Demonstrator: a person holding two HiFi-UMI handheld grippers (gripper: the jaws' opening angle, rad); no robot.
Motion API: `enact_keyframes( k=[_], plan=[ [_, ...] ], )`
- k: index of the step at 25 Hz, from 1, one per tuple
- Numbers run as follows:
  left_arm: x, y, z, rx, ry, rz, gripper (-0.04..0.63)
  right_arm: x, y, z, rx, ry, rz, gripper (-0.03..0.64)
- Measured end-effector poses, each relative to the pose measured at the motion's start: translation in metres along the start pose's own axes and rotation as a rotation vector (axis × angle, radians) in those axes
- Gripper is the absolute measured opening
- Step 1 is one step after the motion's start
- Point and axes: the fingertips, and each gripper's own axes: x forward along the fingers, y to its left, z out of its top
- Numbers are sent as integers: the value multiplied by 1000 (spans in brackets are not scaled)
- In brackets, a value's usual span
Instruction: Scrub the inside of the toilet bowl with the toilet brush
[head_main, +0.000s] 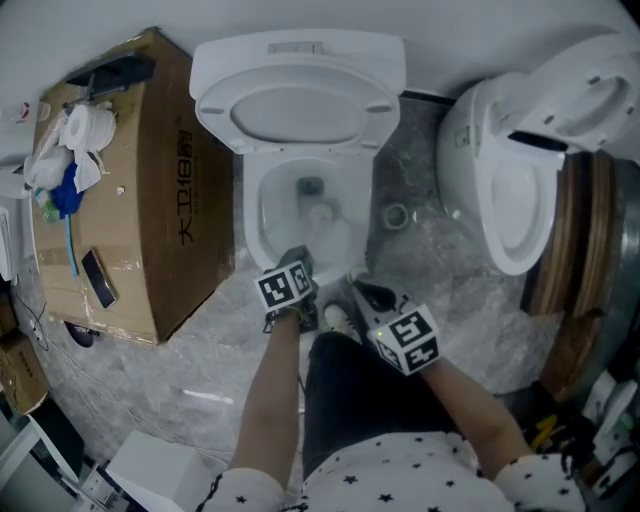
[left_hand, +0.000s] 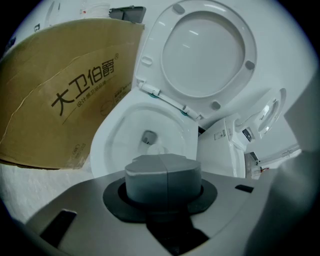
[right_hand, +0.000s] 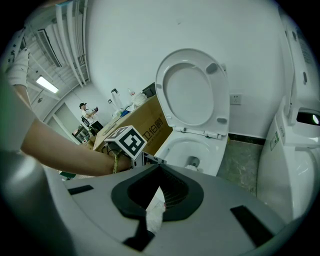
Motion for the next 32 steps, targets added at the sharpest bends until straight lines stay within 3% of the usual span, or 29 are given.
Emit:
enact_keyframes(
  k=[32],
  plan=[
    [16,-24,59,34,-26,-27,156,6,-18,7,9,9,-8,6]
  ],
)
